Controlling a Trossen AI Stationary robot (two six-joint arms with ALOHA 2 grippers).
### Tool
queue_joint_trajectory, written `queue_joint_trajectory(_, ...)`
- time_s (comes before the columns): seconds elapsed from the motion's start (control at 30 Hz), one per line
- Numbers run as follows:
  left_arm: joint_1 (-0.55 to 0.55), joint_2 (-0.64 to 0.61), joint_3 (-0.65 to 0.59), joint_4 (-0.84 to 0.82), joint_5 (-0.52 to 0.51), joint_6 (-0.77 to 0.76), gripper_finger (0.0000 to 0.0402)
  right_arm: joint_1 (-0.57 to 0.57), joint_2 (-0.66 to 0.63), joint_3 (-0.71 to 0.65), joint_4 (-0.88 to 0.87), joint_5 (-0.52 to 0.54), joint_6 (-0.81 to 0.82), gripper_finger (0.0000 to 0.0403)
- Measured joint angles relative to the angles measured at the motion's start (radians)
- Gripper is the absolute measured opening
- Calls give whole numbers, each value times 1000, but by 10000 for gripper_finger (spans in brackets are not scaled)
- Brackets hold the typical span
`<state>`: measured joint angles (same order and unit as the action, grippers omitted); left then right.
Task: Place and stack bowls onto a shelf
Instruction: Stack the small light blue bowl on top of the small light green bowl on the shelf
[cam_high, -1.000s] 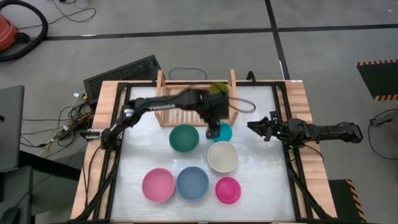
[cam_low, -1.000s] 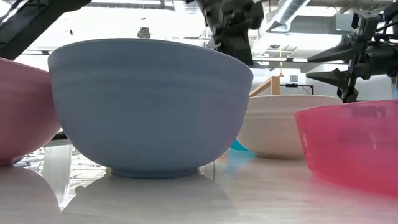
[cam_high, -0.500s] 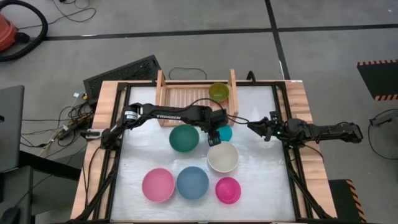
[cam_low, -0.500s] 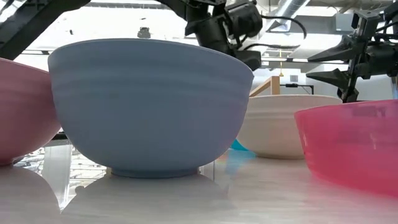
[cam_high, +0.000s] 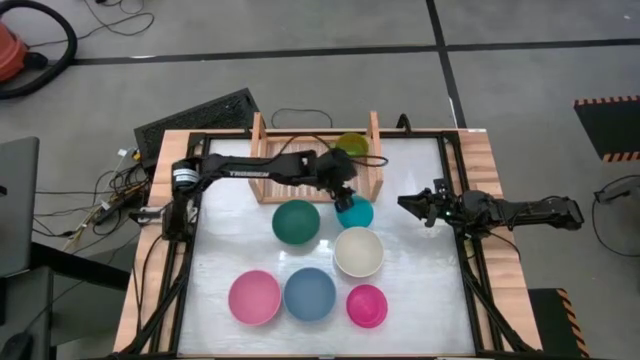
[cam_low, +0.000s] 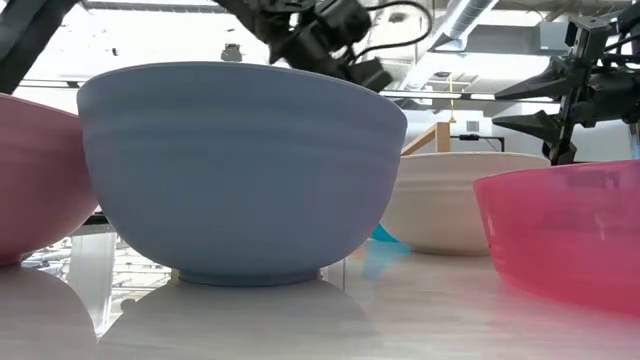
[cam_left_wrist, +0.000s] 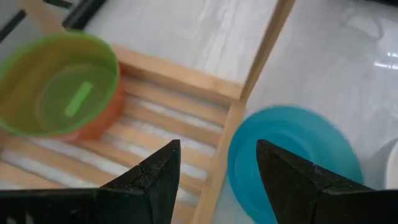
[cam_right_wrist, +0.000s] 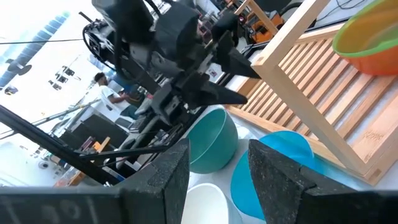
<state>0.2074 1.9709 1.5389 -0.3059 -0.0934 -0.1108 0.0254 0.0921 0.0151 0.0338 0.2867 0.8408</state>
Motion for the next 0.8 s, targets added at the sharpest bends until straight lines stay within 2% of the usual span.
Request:
queue_joint_trajectory(0.1,2,-16,-58,38,-2,-2,194,0,0,0,0,0,0,189)
queue_joint_trajectory(0.53,-68,71,-53,57,-112,23,194,-12,2,0,-1,2,-11,189)
queue_joint_trajectory(0.8,-57,126,-46,21,-86,10,194,-15,27,0,1,3,-4,189)
